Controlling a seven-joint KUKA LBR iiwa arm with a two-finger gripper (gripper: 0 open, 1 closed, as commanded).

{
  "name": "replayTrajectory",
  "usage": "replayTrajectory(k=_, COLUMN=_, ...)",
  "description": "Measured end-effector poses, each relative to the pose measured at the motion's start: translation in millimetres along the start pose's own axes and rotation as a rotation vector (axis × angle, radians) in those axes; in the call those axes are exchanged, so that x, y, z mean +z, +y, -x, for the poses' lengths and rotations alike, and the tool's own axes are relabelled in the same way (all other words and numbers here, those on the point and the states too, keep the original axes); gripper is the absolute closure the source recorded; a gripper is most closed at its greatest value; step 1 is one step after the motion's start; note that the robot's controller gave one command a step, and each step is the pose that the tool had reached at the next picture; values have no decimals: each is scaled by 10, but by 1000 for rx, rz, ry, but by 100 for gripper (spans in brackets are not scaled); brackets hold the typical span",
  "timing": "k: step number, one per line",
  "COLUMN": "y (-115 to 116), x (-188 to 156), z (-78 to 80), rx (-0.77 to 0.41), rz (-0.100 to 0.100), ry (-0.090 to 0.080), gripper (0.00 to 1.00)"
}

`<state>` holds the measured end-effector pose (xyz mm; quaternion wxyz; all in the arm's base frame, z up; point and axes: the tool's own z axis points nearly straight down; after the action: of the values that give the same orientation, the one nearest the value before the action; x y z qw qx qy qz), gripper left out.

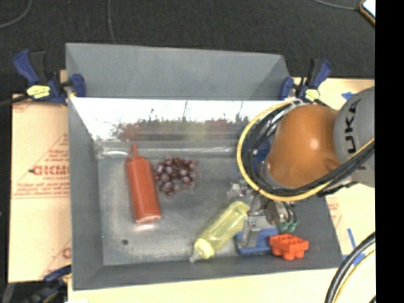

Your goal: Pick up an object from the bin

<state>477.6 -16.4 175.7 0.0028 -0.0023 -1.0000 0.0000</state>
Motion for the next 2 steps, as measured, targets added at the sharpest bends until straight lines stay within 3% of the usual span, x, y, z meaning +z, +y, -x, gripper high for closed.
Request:
replayTrajectory(k=1, y=-1, x=-35, z=19, rx=-1, rz=-1, ry=-8, gripper=0)
replayTrajectory(k=2, y=26, x=892, z=297, rx=-311, rz=-2, ry=-10, gripper=0)
